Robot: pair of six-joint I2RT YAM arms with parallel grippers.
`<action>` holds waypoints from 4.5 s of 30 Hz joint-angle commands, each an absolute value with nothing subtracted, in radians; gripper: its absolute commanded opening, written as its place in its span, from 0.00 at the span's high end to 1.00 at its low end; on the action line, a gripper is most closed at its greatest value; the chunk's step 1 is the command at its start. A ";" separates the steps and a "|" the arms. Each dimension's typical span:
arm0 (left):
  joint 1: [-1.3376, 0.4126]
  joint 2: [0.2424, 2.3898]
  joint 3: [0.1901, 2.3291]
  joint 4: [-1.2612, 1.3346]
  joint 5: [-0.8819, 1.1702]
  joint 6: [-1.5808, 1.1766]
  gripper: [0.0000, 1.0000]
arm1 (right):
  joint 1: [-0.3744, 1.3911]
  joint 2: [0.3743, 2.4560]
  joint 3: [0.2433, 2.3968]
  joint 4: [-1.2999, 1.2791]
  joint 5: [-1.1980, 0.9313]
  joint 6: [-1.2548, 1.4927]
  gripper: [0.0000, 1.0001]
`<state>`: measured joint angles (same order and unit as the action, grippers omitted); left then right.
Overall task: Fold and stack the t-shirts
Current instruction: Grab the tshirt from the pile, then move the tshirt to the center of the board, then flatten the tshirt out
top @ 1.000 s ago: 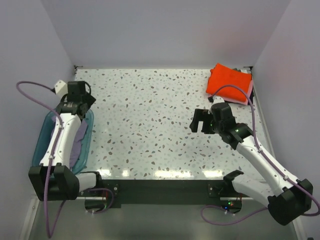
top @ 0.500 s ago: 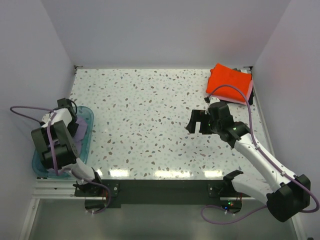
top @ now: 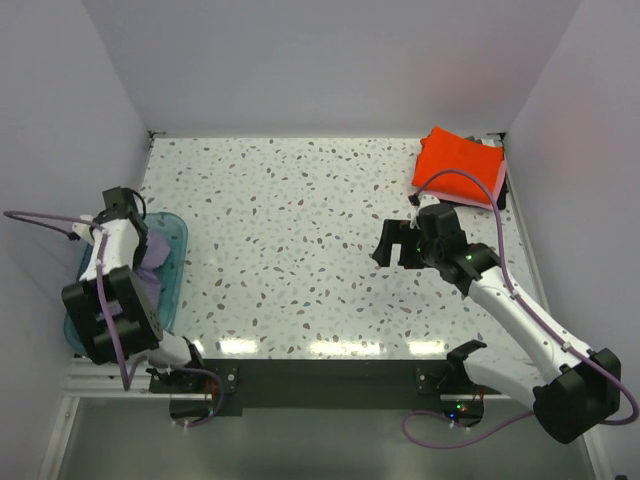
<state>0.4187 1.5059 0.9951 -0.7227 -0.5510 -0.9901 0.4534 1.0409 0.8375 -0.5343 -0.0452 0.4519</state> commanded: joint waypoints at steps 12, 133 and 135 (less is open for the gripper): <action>0.362 1.150 1.474 -0.526 -0.215 -0.698 1.00 | 0.454 1.071 0.885 -0.469 -0.124 0.440 0.01; -0.739 1.945 1.358 -0.371 -0.322 -0.658 0.77 | 0.451 1.411 0.917 -0.196 0.221 0.537 0.10; -0.738 1.918 1.345 -0.376 -0.330 -0.661 0.84 | 0.451 1.410 0.916 -0.193 0.219 0.540 0.10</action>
